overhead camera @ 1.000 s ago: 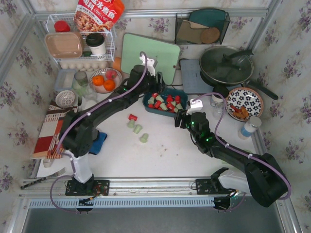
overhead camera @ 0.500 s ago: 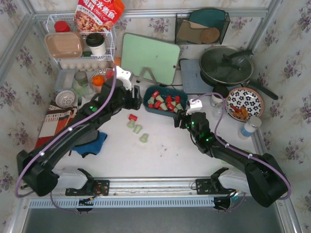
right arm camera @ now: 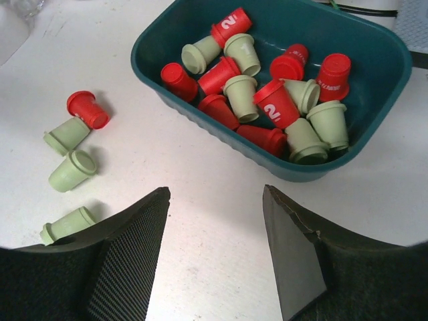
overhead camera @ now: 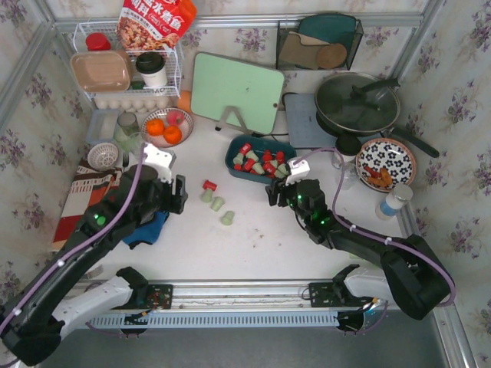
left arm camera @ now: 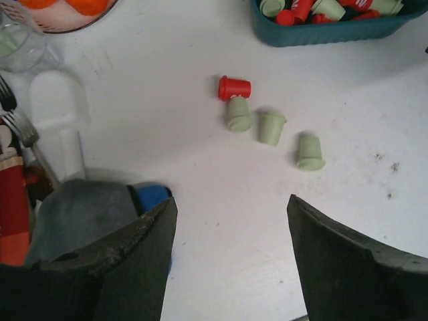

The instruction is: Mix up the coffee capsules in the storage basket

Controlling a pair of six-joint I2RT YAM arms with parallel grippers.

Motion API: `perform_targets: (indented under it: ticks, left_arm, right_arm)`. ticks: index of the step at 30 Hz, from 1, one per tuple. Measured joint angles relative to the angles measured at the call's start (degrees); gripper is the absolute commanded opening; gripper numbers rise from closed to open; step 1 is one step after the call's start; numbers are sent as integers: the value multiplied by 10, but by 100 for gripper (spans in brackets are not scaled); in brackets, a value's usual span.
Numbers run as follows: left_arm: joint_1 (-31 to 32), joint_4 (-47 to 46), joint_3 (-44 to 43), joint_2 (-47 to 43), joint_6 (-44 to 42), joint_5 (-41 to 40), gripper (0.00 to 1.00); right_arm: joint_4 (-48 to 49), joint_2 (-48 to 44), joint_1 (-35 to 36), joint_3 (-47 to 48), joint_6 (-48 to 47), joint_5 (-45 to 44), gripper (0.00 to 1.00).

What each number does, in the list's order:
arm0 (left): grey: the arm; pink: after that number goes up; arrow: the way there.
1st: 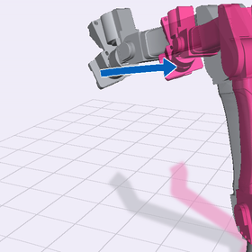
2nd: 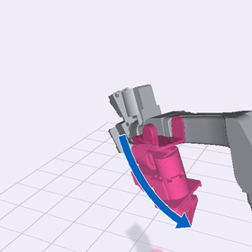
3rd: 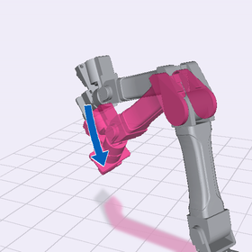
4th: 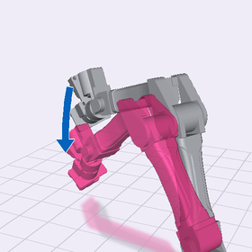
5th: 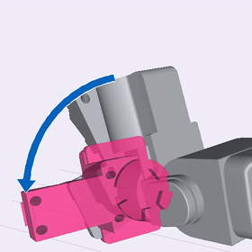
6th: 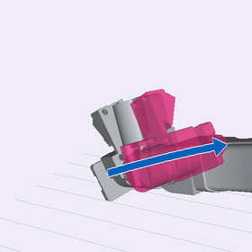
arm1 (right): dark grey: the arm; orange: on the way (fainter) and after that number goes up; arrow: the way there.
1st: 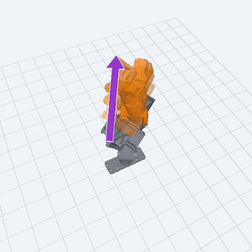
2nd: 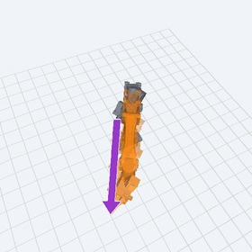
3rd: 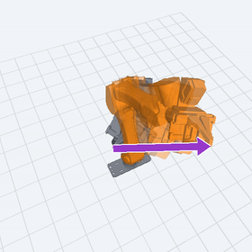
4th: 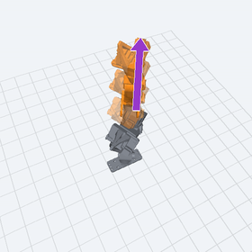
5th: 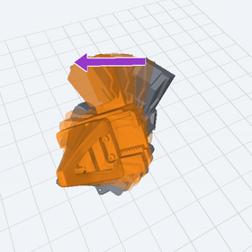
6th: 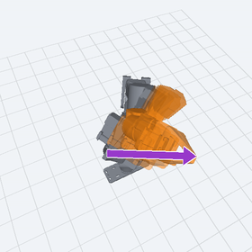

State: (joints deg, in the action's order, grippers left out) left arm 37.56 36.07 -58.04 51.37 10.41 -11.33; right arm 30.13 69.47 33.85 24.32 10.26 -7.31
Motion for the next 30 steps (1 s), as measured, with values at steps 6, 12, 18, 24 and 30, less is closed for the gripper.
perform_targets:
  ticks: [6,12,18,24,30]
  left_arm:
    - [0,31,46,-106,-45,-1,74]
    - [0,30,105,-197,-74,2,76]
    - [-2,16,118,-248,-79,8,79]
    - [-4,19,119,-262,-79,19,80]
    - [-4,20,126,-284,-79,22,81]
  right_arm:
    - [20,19,8,-1,-14,-3,65]
    - [5,26,28,26,-17,-33,65]
    - [-24,28,79,42,-8,-88,65]
    - [-44,63,159,63,27,-151,65]
    - [-82,117,219,105,61,-191,65]
